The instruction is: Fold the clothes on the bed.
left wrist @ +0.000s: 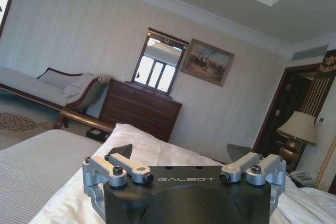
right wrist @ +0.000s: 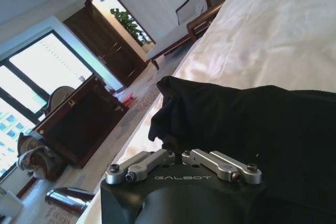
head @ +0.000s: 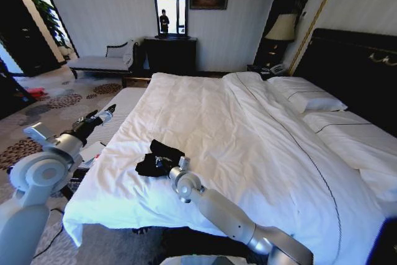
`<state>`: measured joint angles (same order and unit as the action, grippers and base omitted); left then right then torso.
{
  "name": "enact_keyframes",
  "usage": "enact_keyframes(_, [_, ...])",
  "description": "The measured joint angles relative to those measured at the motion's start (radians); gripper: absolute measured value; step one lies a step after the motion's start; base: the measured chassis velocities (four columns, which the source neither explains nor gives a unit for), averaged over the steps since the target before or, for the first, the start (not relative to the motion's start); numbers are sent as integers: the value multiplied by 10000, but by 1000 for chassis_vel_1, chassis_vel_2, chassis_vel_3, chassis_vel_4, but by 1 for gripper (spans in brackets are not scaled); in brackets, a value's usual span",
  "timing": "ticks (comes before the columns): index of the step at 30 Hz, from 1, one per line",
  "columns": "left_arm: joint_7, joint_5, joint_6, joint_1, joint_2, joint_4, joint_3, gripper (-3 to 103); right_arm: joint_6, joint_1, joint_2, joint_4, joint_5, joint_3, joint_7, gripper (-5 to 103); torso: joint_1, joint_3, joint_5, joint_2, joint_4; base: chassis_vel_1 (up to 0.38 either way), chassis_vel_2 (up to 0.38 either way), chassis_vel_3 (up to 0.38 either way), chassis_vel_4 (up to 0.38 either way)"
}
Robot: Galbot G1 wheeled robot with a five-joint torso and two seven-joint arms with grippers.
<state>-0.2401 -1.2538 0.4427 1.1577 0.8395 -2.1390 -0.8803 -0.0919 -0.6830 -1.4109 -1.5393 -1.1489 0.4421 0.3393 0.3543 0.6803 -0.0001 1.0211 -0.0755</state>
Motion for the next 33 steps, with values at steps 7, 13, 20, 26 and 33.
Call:
enact_keyframes(7, [0, 44, -10, 33, 86, 36, 11, 100, 21, 146, -341, 460, 39, 198, -76, 1, 0, 0, 0, 0, 0, 0, 0, 0, 0])
enact_keyframes(13, [0, 89, -35, 119, 142, 48, 7, 100, 146, 215, -479, 858, 283, 147, -140, 1, 0, 0, 0, 1, 2, 0, 0, 0, 0])
enact_keyframes(20, [10, 173, -39, 120, 168, 87, 70, 100, 341, 160, -404, 438, 602, 8, -64, 10, 0, 0, 1, 1, 0, 0, 0, 0, 0])
enact_keyframes(26, [38, 263, -45, 69, 162, 216, 187, 100, 429, 197, -105, -1584, 97, 35, 214, 31, 0, -1, 1, 2, 1, 0, 0, 0, 0])
enact_keyframes(33, [57, 395, -88, 29, 207, 302, 295, 100, 512, 416, -44, -1414, -67, -352, 248, 58, 0, 0, 2, 1, 0, 0, 0, 0, 0])
